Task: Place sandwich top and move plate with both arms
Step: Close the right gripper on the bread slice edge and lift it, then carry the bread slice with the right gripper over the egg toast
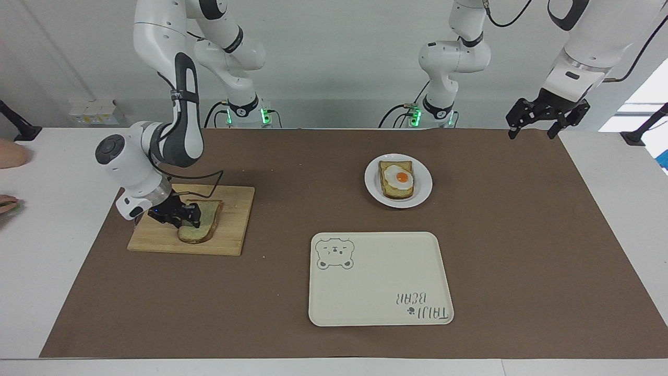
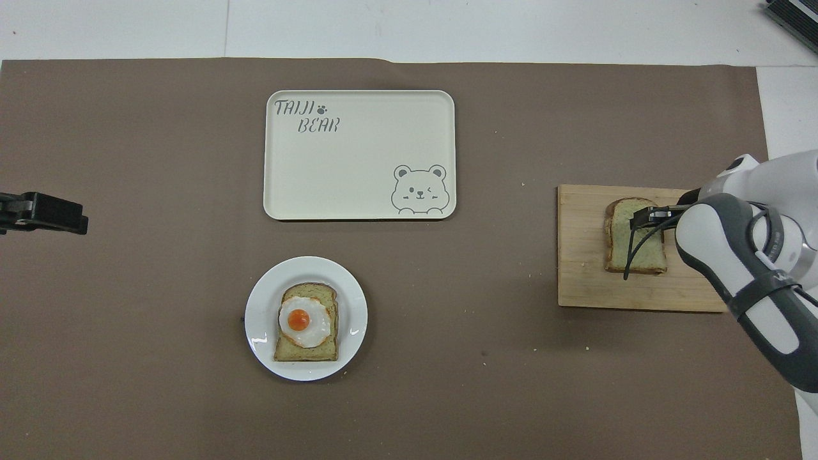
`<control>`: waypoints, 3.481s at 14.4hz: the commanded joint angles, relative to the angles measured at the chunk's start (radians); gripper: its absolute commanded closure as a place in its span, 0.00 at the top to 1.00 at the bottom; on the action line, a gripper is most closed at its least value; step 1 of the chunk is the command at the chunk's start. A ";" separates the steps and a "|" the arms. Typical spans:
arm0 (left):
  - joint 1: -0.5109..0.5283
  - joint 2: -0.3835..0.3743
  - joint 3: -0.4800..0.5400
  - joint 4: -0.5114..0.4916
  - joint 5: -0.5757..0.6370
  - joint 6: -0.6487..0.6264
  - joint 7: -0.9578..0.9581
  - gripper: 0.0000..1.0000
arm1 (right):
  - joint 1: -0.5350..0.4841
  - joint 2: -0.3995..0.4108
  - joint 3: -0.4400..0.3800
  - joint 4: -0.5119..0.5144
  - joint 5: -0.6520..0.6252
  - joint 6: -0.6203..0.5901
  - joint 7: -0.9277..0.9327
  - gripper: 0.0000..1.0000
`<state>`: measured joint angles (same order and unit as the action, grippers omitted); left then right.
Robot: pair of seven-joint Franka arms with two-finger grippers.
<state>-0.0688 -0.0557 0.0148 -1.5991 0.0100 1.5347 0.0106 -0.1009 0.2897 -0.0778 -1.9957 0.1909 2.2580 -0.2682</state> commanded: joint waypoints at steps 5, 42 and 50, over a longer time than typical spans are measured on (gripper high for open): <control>0.009 -0.019 -0.003 -0.013 -0.012 -0.010 -0.006 1.00 | -0.003 0.008 0.013 -0.018 0.027 0.018 0.006 0.00; 0.026 -0.019 -0.003 -0.013 -0.012 -0.014 -0.006 1.00 | 0.469 -0.101 0.130 0.189 0.312 -0.341 0.510 0.00; 0.023 -0.021 -0.004 -0.016 -0.012 -0.007 0.005 1.00 | 0.650 -0.083 0.130 0.176 0.410 -0.147 0.583 0.00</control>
<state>-0.0556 -0.0557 0.0151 -1.5991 0.0100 1.5329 0.0094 0.5405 0.2104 0.0550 -1.8099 0.5695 2.0690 0.3229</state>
